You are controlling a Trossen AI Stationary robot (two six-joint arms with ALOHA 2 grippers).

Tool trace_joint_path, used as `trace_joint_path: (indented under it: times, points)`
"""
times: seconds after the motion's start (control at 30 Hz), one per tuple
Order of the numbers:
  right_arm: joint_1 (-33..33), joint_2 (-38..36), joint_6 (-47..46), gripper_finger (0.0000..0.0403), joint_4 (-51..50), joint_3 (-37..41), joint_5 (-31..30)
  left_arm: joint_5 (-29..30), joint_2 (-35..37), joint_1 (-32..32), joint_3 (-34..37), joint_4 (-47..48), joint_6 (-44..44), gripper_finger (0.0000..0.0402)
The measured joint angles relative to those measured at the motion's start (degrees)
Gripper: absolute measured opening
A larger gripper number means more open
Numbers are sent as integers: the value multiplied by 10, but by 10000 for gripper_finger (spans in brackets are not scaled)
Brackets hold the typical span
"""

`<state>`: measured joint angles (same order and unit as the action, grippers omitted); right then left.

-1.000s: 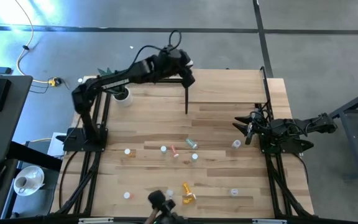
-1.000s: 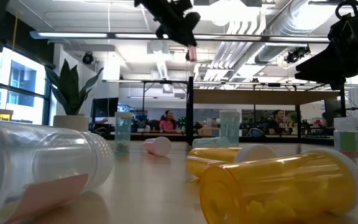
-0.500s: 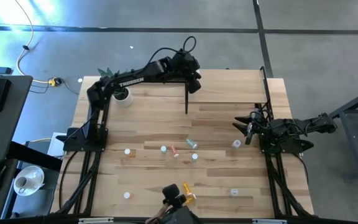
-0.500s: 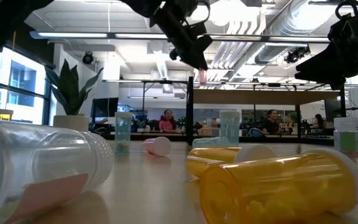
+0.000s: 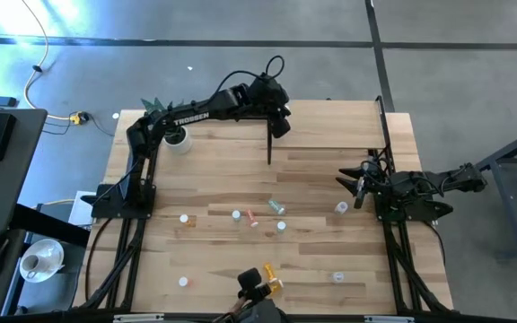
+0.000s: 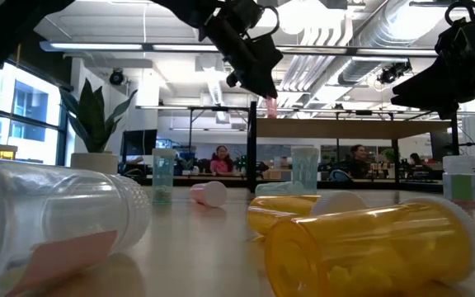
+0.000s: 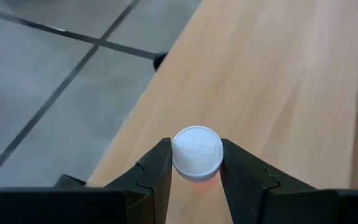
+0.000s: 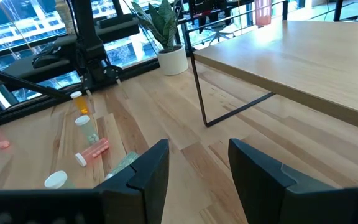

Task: Pick and place medicine bottles onto shelf by color
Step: Put the top red pill bottle on the shelf, then put the bottom green pill bottle on the shelf

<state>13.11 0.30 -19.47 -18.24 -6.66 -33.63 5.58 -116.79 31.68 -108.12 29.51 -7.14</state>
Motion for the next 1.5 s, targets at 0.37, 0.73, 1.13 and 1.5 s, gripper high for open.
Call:
trace_joint_path:
  times: [0.37, 0.73, 1.13, 1.5]
  points:
    - [0, 0, 0, 158, 0, 0, 0, 28, -28, -2, 0, -30, -5, 108]
    - [0, 0, 0, 158, 0, 0, 0, 65, -28, 6, 0, -23, 9, 108]
    - [0, 0, 0, 158, 0, 0, 0, 49, -29, 5, 1, -24, 22, 144]
    - [0, 0, 0, 158, 0, 0, 0, 73, -13, 7, -2, -38, 20, 187]
